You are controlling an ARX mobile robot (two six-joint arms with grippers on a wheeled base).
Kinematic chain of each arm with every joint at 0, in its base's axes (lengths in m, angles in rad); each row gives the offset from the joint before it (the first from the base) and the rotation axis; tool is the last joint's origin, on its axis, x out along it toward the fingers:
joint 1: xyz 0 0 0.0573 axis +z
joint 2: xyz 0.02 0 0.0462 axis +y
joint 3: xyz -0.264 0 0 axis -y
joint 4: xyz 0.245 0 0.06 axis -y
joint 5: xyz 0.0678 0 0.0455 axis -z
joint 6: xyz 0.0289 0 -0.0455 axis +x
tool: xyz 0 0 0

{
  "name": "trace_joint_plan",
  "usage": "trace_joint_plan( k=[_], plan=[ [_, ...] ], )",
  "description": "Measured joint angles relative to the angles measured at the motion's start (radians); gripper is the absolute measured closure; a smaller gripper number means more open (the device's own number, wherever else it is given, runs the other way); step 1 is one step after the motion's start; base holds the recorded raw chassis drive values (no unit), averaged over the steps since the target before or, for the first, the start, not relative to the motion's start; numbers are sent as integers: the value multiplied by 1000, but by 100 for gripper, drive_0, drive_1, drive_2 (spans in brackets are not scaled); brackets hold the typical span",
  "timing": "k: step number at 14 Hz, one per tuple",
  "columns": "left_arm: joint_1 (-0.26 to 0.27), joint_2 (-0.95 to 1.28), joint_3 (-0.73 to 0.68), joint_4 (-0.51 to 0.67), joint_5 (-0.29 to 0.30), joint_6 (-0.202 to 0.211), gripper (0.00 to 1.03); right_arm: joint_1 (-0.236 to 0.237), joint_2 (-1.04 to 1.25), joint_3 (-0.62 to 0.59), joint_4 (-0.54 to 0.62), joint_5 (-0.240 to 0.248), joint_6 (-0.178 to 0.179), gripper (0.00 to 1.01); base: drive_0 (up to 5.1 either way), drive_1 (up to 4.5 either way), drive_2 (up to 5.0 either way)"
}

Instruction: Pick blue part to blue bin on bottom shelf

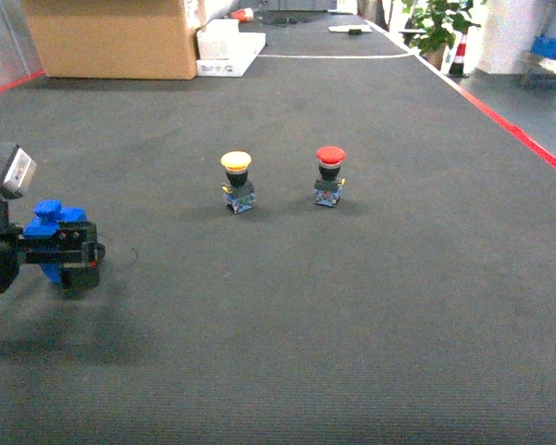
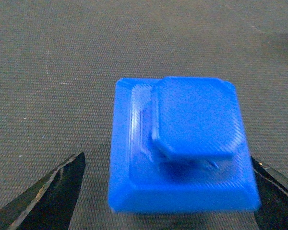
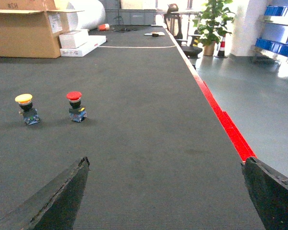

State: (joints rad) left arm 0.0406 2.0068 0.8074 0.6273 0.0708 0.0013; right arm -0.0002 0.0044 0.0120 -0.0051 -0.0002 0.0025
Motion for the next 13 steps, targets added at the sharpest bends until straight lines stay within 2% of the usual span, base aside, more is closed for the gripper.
trace_joint_plan(
  k=[2,6,7,10,12,13],
  plan=[
    [1,82,87,-22,-5,2,6,0,0,0,0,0,0,3,0,0,0],
    [-4,122,129,-17,-11,5,50,0,0,0,0,0,0,3,0,0,0],
    [-11,122,128,-6,-11,3,57,0,0,0,0,0,0,3,0,0,0],
    [-15,31,8,58,-23,-21,59,0,0,0,0,0,0,3,0,0,0],
    [4,-243,-203,136,-22,-33,59,0,0,0,0,0,0,3,0,0,0],
    [12,-439,-314,96,-37,-34,59,0,0,0,0,0,0,3,0,0,0]
  ],
)
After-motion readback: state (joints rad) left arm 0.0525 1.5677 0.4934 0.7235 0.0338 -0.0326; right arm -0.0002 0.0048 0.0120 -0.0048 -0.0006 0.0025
